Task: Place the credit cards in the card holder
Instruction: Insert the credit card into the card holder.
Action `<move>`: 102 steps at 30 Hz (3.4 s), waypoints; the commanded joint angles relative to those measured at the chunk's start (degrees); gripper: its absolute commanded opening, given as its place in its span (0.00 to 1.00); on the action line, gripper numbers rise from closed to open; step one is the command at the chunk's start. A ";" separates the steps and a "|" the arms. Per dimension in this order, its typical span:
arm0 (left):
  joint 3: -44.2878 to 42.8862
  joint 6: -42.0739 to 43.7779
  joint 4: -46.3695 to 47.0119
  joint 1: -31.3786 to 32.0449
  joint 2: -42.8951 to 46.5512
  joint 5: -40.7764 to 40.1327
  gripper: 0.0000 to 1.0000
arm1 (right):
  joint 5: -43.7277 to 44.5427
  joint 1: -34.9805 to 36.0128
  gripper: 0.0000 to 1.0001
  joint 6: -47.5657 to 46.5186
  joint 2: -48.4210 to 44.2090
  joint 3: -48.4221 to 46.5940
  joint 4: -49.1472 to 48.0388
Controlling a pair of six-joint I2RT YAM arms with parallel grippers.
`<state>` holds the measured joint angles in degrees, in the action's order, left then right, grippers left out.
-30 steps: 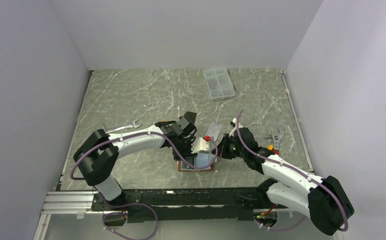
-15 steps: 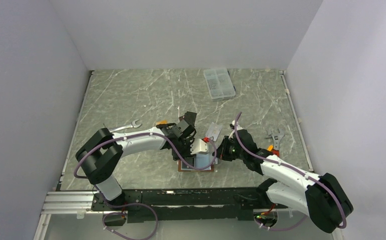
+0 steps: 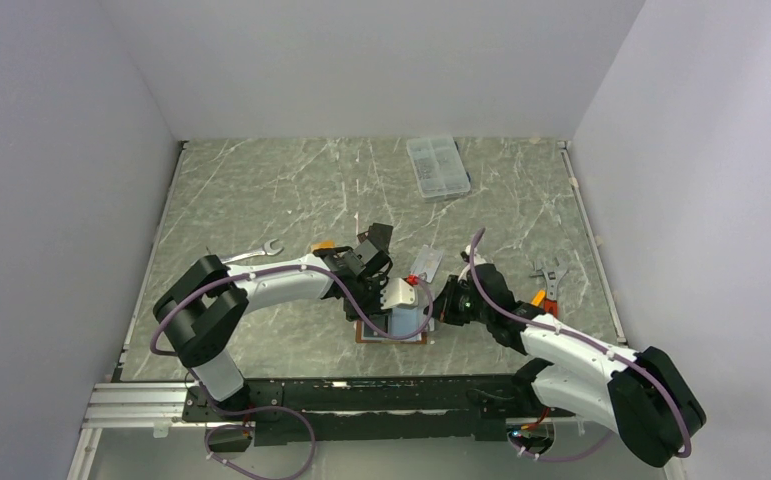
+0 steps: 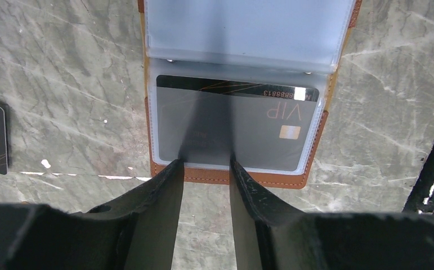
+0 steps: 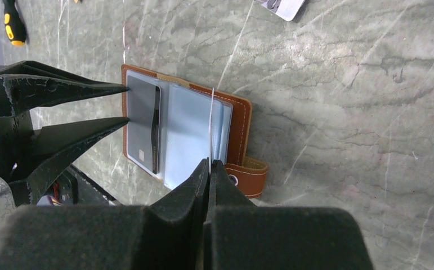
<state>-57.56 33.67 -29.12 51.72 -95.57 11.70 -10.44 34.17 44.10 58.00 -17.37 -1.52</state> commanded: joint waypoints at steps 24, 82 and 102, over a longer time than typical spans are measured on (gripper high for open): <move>0.96 1.77 0.89 0.49 0.12 0.11 0.38 | -0.18 0.28 0.00 5.64 -0.69 4.80 -8.46; 1.30 3.46 -2.48 0.22 4.72 -0.82 0.35 | -1.63 -5.53 0.00 4.08 -6.52 -5.33 -2.33; 6.10 12.95 0.37 0.78 8.03 2.20 0.37 | -9.27 4.17 0.00 7.20 15.58 -6.30 -14.99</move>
<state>-52.90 41.60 -32.29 51.07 -86.08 13.65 -17.37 38.20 51.24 73.17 -22.48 -13.80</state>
